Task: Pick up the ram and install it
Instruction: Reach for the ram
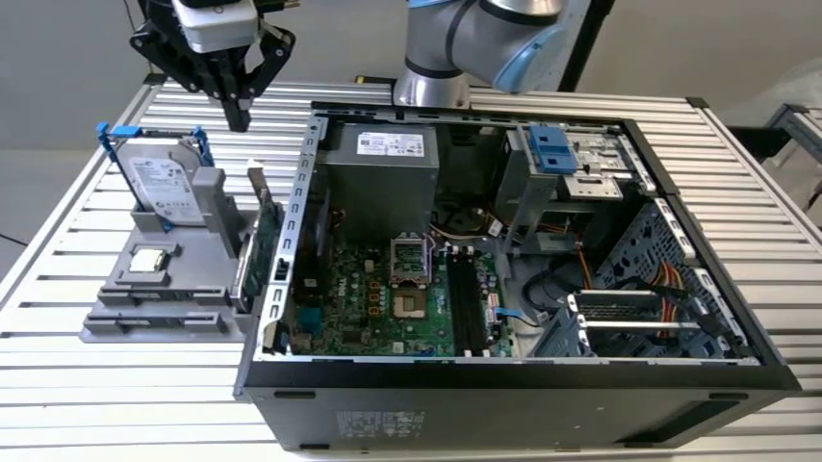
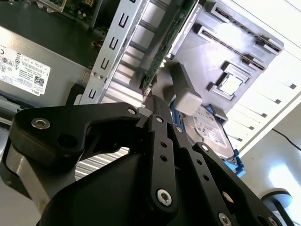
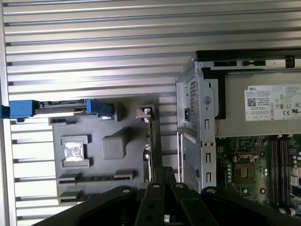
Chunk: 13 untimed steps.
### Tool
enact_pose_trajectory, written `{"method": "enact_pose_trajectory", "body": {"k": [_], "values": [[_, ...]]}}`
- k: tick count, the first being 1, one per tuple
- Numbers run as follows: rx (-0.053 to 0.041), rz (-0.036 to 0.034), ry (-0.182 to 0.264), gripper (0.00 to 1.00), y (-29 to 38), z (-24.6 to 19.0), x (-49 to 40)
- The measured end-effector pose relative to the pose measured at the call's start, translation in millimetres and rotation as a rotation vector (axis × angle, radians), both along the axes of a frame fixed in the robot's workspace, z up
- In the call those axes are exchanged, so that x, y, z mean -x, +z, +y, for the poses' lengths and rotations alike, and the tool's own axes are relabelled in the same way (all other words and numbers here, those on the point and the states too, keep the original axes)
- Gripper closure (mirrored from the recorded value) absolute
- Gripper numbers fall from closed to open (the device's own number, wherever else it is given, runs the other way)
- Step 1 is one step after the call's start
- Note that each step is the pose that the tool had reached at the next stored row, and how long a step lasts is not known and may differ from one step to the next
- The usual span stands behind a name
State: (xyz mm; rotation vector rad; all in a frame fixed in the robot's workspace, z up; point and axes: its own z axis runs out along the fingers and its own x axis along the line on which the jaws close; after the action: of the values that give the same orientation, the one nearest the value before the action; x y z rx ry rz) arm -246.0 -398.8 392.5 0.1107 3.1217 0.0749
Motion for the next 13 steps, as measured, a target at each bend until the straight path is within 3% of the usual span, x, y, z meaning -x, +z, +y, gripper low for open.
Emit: {"method": "enact_pose_trajectory", "body": {"k": [13], "values": [[0.0000,0.0000,0.000,1.00,0.0,0.0,17.7]]}}
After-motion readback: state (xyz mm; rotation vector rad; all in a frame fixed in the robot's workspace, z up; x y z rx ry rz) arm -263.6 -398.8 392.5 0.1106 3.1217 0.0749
